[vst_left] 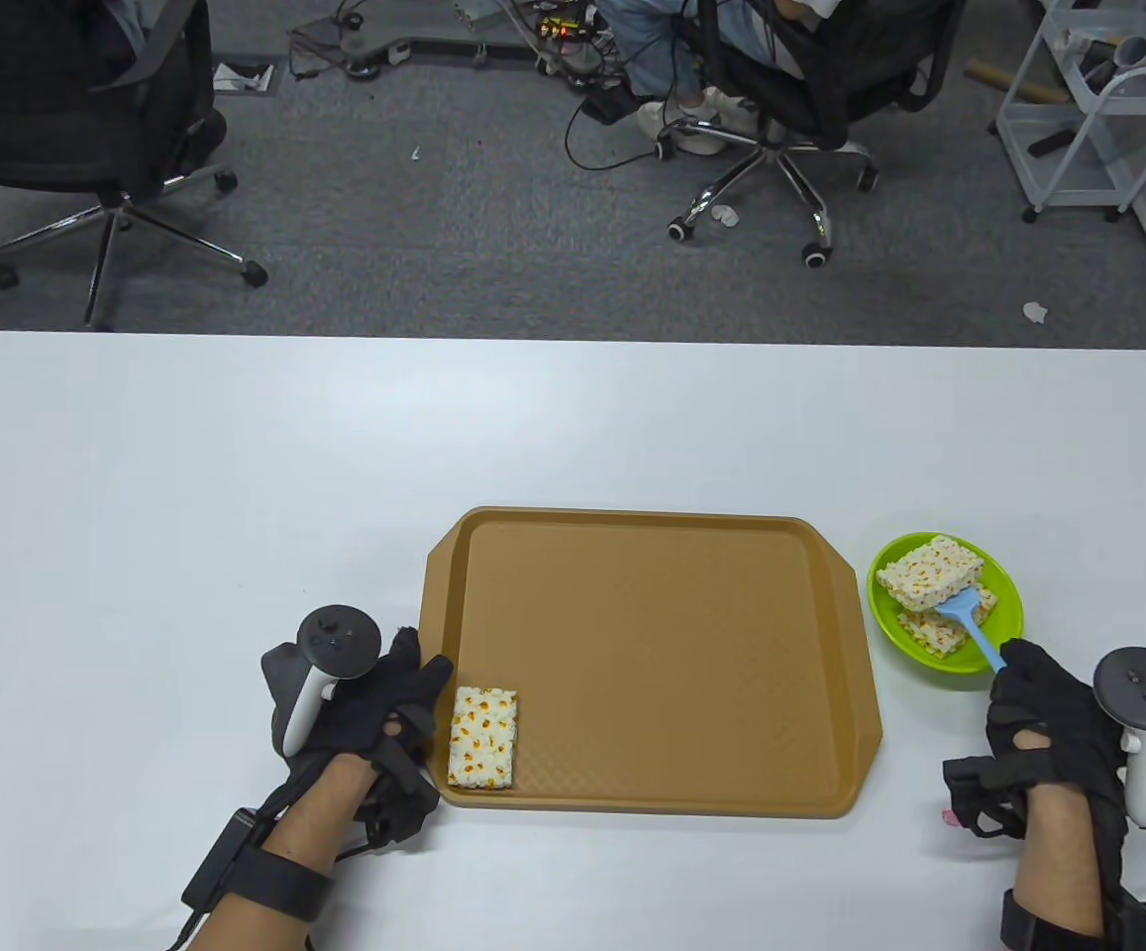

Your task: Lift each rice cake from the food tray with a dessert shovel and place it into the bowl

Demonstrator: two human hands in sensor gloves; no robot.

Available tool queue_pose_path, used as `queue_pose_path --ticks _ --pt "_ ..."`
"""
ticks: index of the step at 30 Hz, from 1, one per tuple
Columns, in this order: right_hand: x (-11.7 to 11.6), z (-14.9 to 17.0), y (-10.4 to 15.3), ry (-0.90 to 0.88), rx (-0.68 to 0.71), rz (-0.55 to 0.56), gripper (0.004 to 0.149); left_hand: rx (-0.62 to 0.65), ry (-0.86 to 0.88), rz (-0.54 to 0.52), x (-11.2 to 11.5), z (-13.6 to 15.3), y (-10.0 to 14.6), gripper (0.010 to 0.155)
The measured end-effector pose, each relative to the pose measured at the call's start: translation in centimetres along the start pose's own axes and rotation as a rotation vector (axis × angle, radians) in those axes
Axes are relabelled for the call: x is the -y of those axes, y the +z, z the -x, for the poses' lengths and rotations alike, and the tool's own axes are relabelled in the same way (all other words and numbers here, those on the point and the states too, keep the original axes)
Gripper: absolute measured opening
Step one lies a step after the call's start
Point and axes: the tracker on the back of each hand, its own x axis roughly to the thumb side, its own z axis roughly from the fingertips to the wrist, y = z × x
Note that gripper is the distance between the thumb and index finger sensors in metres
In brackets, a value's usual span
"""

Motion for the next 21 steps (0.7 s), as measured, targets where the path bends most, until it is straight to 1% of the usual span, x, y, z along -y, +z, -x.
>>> queue_pose_path --ticks 4,9,11,14,15,18,21 --pt "-0.3 -1.1 0.8 0.160 0.060 0.102 0.052 -0.001 0.001 -0.001 0.0 0.0 0.0 0.066" --pt "-0.5 -2.1 1.5 0.292 0.118 0.220 0.051 -0.002 0.003 -0.003 0.0 0.0 0.0 0.066" --pt "-0.3 -2.2 1.7 0.318 0.118 0.264 0.051 -0.002 0.003 -0.003 0.0 0.0 0.0 0.067" --pt "0.2 -2.1 1.9 0.327 0.072 0.349 0.051 -0.002 0.003 -0.004 0.0 0.0 0.0 0.066" --pt "0.3 -2.0 1.8 0.342 0.059 0.335 0.051 -0.002 0.004 -0.004 0.0 0.1 0.0 0.066" --pt "0.1 -1.7 1.6 0.326 0.048 0.336 0.052 -0.002 0.004 -0.004 0.0 0.0 0.0 0.067" --pt "0.2 -1.8 1.7 0.366 0.032 0.383 0.052 -0.003 0.004 -0.002 0.0 0.1 0.0 0.066"
